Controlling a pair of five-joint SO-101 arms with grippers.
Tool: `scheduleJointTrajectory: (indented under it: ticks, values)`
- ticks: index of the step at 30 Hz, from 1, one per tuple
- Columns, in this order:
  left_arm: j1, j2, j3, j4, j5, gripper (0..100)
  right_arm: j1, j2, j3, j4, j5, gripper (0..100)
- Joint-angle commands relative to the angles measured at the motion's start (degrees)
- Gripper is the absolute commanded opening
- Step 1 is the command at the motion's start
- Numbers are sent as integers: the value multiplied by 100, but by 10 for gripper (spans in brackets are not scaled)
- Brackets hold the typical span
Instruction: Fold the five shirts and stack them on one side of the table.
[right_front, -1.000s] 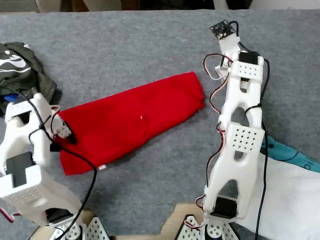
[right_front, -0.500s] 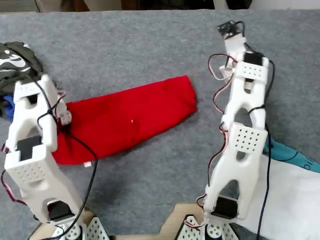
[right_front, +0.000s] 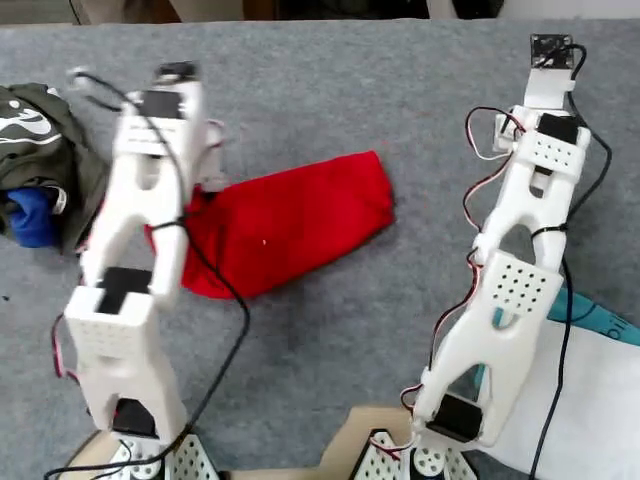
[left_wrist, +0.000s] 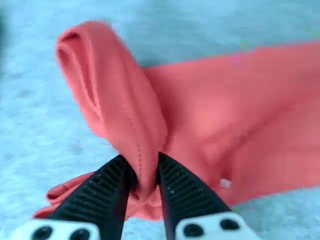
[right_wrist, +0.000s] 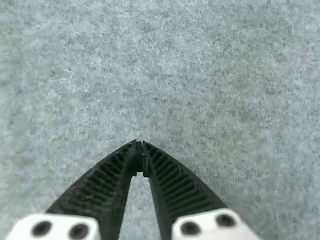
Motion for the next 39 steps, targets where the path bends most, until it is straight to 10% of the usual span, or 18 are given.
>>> scheduleJointTrajectory:
  ticks: [1,29,39]
  values:
    - [686,-84,-334,-343,18,20,92,-57,-286,-114,-53,6]
    - [2655,1921,-2787,-1916,993,22,92,-48,-286,-123,-53,7]
    - [2136,2923,-5002,-1160,1679,243,84,-48,-295,-88,-62,9]
